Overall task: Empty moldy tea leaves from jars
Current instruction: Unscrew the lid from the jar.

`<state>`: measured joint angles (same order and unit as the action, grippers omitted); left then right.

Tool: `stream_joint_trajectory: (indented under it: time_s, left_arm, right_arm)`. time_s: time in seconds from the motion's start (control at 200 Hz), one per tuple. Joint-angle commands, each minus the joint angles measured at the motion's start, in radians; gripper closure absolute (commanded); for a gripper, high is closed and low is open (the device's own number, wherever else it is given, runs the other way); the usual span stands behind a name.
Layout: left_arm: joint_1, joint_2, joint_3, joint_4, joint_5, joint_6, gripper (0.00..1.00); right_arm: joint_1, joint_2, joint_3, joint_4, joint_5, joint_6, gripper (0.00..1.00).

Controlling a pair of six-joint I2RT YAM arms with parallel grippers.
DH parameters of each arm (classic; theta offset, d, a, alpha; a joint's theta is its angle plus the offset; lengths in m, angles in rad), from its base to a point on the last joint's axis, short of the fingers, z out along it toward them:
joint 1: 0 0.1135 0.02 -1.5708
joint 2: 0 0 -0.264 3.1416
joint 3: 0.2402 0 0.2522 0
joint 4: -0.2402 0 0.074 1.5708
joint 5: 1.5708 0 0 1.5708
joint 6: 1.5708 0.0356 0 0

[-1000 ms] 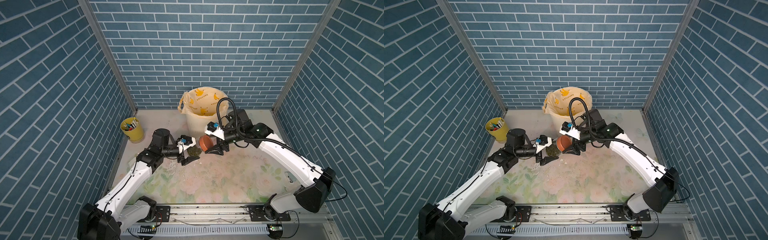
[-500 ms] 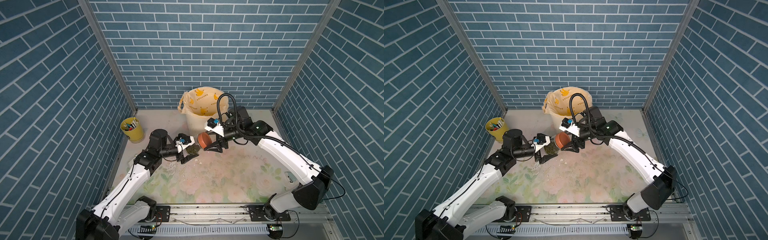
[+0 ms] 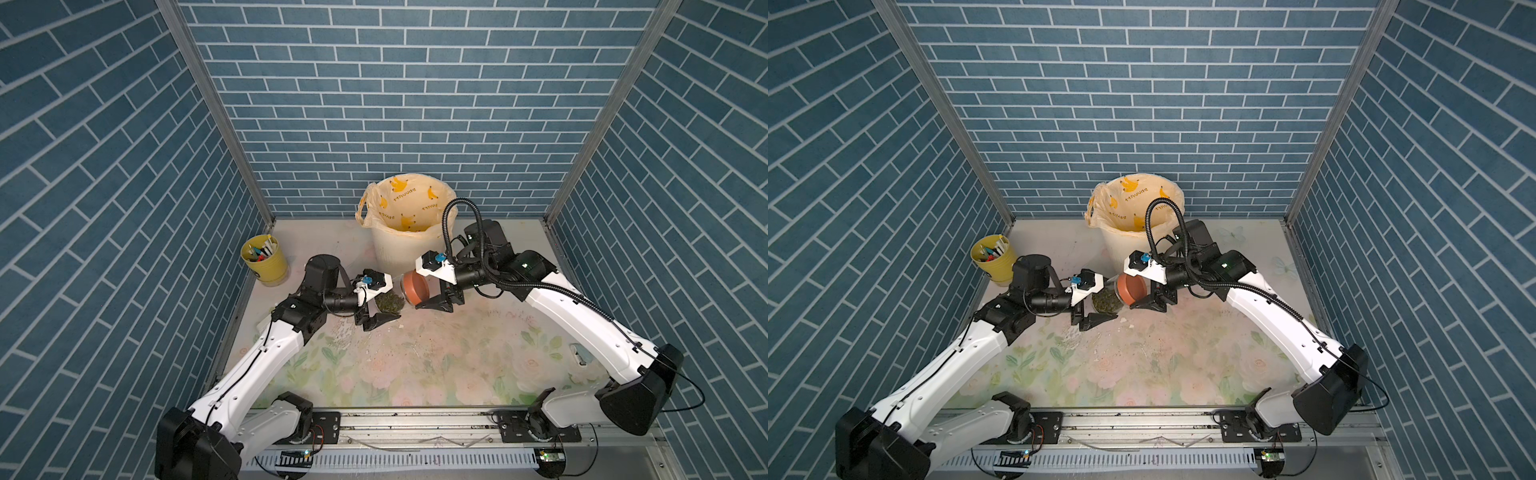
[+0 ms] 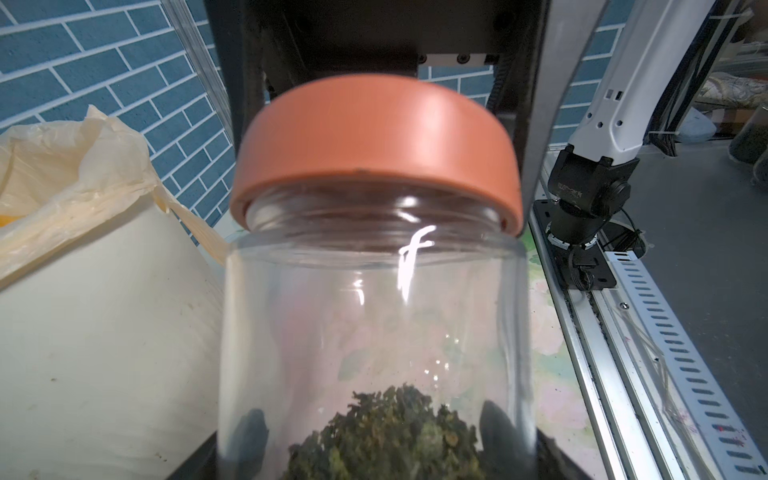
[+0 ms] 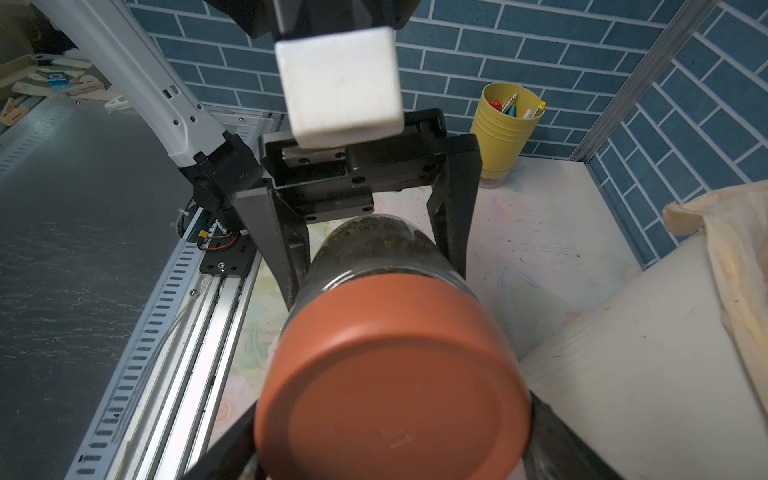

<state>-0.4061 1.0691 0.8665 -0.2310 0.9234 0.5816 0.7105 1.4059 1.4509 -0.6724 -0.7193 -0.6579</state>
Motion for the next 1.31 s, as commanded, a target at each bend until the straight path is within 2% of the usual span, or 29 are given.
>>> stream_joint_trajectory:
  time_s: [0.0,0.15,0.28,0.36,0.545,0.76,0.9,0.995,1.085,1.3]
  left_arm:
    - [0.012,-0.007,0.04,-0.036,0.052,0.018,1.0]
    - [0.011,-0.012,0.031,-0.012,0.047,0.011,1.0]
    - [0.012,-0.027,0.001,0.055,-0.022,-0.003,1.0]
    - [0.01,-0.038,-0.013,0.084,-0.054,-0.006,1.0]
    - [0.012,-0.05,-0.033,0.126,-0.097,-0.008,1.0]
    - [0.011,-0.07,-0.062,0.187,-0.162,-0.017,1.0]
    - [0.009,-0.078,-0.072,0.201,-0.191,-0.014,1.0]
    - [0.009,-0.081,-0.079,0.218,-0.205,-0.017,1.0]
    - [0.009,-0.088,-0.082,0.22,-0.216,-0.017,1.0]
    - [0.008,-0.103,-0.09,0.228,-0.222,-0.019,1.0]
  right_arm:
    - [-0.029,0.011,0.063,-0.065,0.06,-0.123,0.18]
    - [-0.029,0.045,0.088,-0.101,0.041,-0.125,0.15]
    - [-0.028,0.046,0.093,-0.082,-0.038,-0.037,0.09]
    - [-0.028,0.047,0.104,-0.066,-0.077,0.057,0.01]
    - [-0.024,0.04,0.102,-0.053,-0.136,0.188,0.01]
    - [-0.027,0.11,0.23,-0.113,-0.129,0.458,0.01]
    - [-0.029,0.175,0.317,-0.152,-0.017,0.665,0.01]
    - [-0.034,0.216,0.345,-0.206,-0.027,0.704,0.01]
    - [-0.034,0.217,0.307,-0.172,-0.067,0.745,0.01]
    - [-0.033,0.196,0.201,-0.088,-0.065,0.828,0.01]
